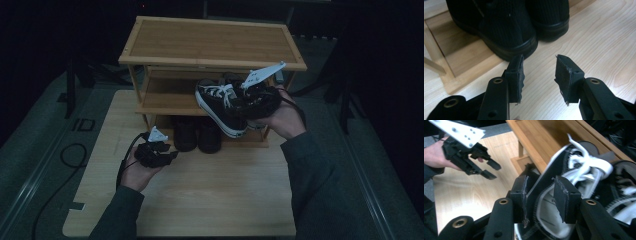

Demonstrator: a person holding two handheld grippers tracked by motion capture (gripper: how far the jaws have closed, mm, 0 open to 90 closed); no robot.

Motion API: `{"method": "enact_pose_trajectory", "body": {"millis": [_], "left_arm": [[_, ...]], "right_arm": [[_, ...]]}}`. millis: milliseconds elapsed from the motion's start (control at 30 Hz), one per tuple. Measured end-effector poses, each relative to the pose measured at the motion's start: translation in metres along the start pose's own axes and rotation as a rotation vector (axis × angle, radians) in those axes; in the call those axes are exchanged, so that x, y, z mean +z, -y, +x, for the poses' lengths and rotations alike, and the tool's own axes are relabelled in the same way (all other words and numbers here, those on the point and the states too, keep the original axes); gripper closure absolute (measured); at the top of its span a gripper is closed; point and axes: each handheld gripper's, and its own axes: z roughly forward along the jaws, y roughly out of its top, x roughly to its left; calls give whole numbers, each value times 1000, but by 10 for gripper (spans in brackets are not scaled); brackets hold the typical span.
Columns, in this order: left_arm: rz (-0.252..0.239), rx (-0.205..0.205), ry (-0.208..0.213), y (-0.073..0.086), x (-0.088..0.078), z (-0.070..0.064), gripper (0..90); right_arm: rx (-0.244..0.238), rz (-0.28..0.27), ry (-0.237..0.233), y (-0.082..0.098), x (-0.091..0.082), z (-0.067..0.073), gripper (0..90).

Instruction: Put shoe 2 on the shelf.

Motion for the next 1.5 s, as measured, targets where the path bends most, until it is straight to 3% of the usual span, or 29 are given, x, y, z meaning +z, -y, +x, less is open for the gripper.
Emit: {"method": "enact_pose_trajectory", "body": {"millis": [367, 667, 1000, 1033, 1267, 1500], "left_arm": [[-27, 11, 16, -21, -9, -2, 578], [-58, 23, 38, -42, -15, -5, 555], [-50, 54, 15, -59, -14, -6, 585], [-53, 82, 5, -68, -12, -8, 622], [-52, 126, -13, -90, -8, -17, 739], [-54, 142, -58, -114, -2, -19, 865]], "right_arm": [[-62, -13, -30, 2, 14, 25, 750], [-121, 25, -21, 10, 26, 48, 898], [-86, 30, -47, 35, 37, 50, 899], [-72, 33, -52, 42, 40, 52, 899], [-52, 53, -54, 61, 47, 54, 898], [-36, 82, -42, 76, 47, 50, 899]]}}
